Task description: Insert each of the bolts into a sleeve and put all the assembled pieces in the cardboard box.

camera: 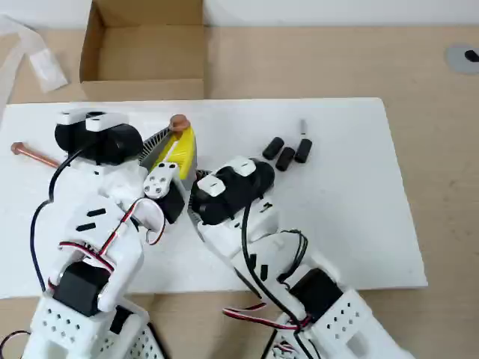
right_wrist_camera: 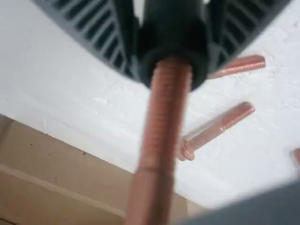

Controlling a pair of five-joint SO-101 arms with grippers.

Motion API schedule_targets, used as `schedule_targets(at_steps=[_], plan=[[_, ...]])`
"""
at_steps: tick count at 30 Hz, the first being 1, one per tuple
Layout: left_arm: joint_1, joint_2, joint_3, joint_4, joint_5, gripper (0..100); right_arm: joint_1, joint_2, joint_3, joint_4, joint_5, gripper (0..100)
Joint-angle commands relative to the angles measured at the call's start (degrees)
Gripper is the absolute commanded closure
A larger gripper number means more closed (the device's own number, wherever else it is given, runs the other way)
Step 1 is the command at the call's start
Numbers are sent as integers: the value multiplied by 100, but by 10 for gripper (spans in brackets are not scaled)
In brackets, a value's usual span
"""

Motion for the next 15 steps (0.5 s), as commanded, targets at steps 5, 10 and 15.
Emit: schedule_targets(at_steps=[5, 10, 15], plan=[[-18, -286, 334, -308, 9, 996, -31, -92, -84, -70, -53, 988], [-9, -593, 598, -193, 9, 997, -22, -92, -84, -70, -53, 988], [369, -945, 589, 448, 0, 996, -22, -57, -84, -70, -53, 988]])
